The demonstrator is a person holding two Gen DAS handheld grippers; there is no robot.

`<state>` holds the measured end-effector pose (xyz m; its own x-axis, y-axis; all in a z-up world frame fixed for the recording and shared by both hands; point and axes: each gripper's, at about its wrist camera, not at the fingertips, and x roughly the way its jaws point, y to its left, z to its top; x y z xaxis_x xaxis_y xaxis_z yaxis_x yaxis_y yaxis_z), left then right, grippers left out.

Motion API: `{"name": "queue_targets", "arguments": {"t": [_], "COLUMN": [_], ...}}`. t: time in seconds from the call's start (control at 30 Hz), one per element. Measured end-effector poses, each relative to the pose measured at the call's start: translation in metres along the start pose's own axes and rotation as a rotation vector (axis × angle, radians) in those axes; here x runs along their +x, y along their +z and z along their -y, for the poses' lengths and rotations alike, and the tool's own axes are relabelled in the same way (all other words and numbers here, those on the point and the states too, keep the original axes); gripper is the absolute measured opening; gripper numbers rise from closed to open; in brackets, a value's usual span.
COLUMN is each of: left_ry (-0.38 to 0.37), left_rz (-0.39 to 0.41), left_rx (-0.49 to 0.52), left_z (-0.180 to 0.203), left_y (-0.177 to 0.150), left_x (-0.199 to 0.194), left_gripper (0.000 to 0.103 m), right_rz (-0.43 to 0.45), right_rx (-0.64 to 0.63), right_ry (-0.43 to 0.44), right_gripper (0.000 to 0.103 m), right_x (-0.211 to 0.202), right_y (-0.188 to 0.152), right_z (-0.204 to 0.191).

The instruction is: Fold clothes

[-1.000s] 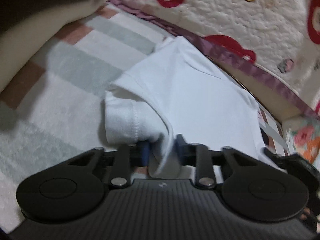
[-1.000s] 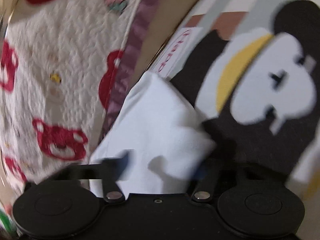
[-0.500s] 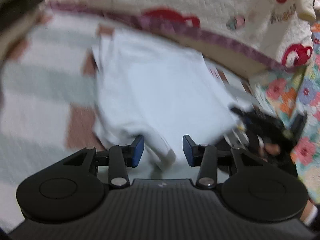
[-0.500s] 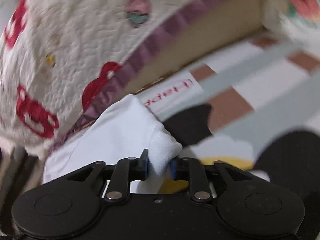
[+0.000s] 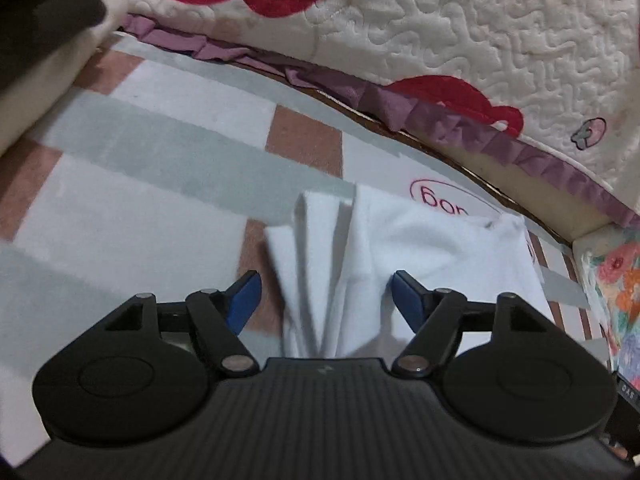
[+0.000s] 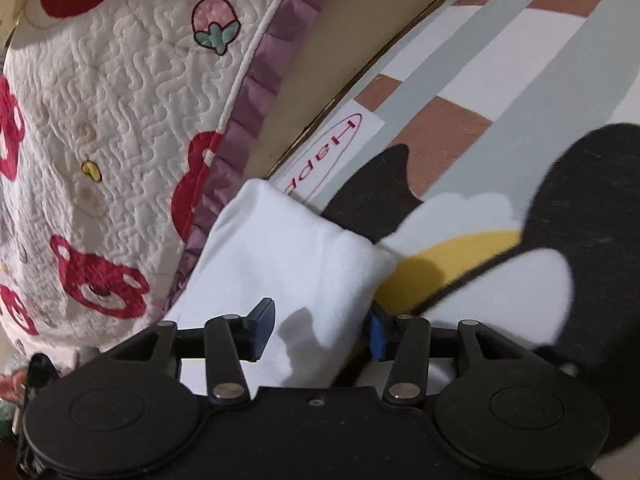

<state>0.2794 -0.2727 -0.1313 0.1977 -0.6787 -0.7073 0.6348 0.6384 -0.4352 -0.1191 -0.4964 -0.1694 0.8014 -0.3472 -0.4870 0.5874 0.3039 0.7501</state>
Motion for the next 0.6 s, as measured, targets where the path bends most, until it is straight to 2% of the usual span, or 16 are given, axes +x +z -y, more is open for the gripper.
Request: {"name": "queue_targets", "arguments": {"t": [0.07,0.13,0.17,0.2,0.23,0.27,0.3,0.4,0.43,0.5,0.6], "left_ry": [-0.013,-0.025,-0.025,-0.025,-0.025,-0.025,-0.024,0.021,0.020,0.026,0.047], "left_rz": [0.005,0.009,0.013,0.017,0.021,0.025,0.032,0.121,0.132,0.147,0.163], "left_rx": [0.059,0.118,0.144,0.171,0.197,0.223,0.254,0.456,0.465,0.480,0.501], "left_z": [0.006,0.012,0.017,0.021,0.026,0.030,0.036,0.064,0.068,0.074,0.079], "left_y": [0.001,0.001,0.000,-0.002,-0.003,-0.004,-0.006,-0.025,-0.028,-0.033,-0.037], "left_x": [0.006,0.012,0.010,0.008,0.006,0.004,0.001,-0.019,-0.023,-0.028,-0.033], "left_gripper": [0.075,0.072,0.053,0.032,0.027,0.023,0.021,0.020,0.020,0.020,0.020], "right_rz": [0.012,0.014,0.015,0.016,0.017,0.018,0.019,0.021,0.022,0.018,-0.016], "right_rx": [-0.008,-0.057,-0.081,-0.106,-0.130,-0.155,-0.179,-0.253,-0.277,-0.347,-0.336], "right_ry": [0.005,0.036,0.052,0.068,0.083,0.099,0.115,0.162,0.177,0.138,0.067], "right_gripper": [0.055,0.056,0.057,0.037,0.016,0.016,0.016,0.016,0.016,0.016,0.016], "right_x": [0.006,0.006,0.006,0.006,0.006,0.006,0.006,0.007,0.007,0.008,0.015], "right_y": [0.002,0.007,0.009,0.011,0.013,0.015,0.017,0.023,0.025,0.025,0.022], "right_z": [-0.002,-0.010,-0.014,-0.018,-0.022,-0.026,-0.030,-0.042,-0.046,-0.051,-0.041]}}
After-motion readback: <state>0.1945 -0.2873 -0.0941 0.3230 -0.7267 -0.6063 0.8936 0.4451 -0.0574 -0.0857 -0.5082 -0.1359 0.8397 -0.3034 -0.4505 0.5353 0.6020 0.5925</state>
